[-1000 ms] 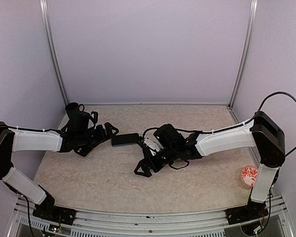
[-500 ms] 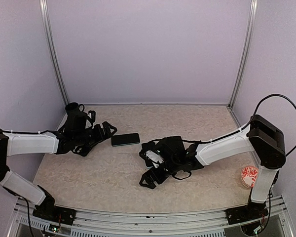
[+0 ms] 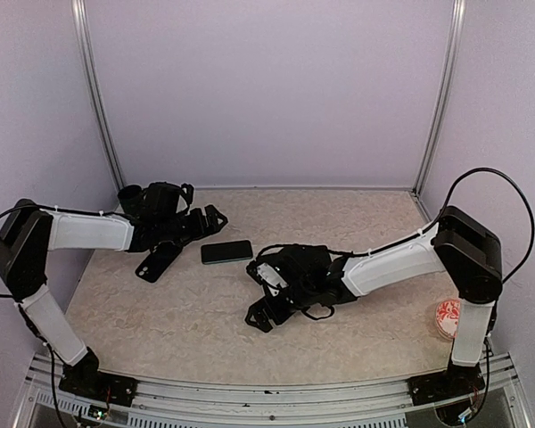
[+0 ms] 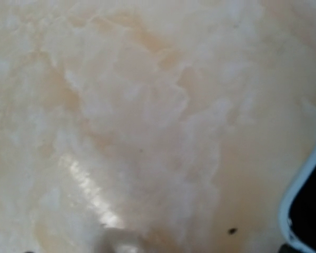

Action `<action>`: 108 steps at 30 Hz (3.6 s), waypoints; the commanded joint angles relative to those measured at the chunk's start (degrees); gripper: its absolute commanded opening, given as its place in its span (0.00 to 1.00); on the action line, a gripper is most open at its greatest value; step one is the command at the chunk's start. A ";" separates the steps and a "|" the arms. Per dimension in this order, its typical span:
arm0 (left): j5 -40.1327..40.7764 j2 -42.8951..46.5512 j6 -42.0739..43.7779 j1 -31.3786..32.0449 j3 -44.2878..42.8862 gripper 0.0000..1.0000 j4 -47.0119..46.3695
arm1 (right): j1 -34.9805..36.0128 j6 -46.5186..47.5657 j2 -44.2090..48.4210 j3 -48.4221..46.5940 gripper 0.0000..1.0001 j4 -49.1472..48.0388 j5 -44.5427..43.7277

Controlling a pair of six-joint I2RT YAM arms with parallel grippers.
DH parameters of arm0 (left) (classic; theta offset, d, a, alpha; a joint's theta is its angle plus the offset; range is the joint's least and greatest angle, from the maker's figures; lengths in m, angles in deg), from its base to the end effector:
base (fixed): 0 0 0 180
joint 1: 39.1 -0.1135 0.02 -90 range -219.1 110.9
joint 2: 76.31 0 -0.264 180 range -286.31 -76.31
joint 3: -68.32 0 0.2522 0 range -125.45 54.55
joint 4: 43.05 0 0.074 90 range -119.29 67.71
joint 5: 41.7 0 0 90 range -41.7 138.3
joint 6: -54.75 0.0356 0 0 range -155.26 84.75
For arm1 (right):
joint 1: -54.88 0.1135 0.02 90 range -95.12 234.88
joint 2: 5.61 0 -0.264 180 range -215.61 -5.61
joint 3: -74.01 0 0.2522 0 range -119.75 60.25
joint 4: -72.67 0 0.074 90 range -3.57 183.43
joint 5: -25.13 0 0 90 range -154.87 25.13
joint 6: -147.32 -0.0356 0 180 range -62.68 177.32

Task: Put the phone into the phone case
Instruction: Move the phone with the phone case to the center of the board, then move the phone to the center of the board.

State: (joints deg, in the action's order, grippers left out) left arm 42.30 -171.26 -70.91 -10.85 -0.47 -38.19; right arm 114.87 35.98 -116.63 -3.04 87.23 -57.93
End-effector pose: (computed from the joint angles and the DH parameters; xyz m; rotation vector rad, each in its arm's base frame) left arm 0.3179 -0.1750 0.2089 -0.0773 2.2058 -0.7584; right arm 0.1945 0.3453 0.1371 -0.9050 2.4026 0.7512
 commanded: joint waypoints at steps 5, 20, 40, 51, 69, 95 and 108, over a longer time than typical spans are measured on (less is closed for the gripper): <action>-2.08 -2.66 0.77 -0.18 -2.27 0.99 -1.51 | -1.84 3.88 -3.23 -1.49 0.99 1.60 -0.26; -1.29 -1.07 0.68 -0.68 0.36 0.99 -1.62 | -2.95 5.66 0.32 -5.09 1.00 4.08 6.34; 2.30 -0.76 -1.04 -2.43 4.54 0.99 -2.91 | -14.36 -3.86 -14.28 -40.34 0.99 22.60 1.54; -0.14 0.37 -2.58 -4.06 8.85 0.99 -11.38 | -15.27 -5.41 -32.28 -62.93 0.99 27.52 4.49; -3.89 -7.11 -7.57 -5.71 9.46 0.99 -20.30 | -15.83 -5.99 -37.81 -64.22 0.99 24.87 10.28; 2.80 -4.44 -7.21 -5.63 11.53 0.99 -12.28 | -11.22 -3.74 -36.42 -63.43 0.99 22.97 15.87; 4.47 -3.67 -1.53 -6.32 7.49 0.99 -10.28 | -10.68 -5.34 -31.80 -54.35 0.99 18.81 15.79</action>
State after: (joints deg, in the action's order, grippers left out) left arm 45.78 -177.17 -76.16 -16.36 10.15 -50.02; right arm 103.50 31.50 -151.74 -61.75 106.85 -42.50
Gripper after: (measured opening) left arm 0.989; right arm 0.995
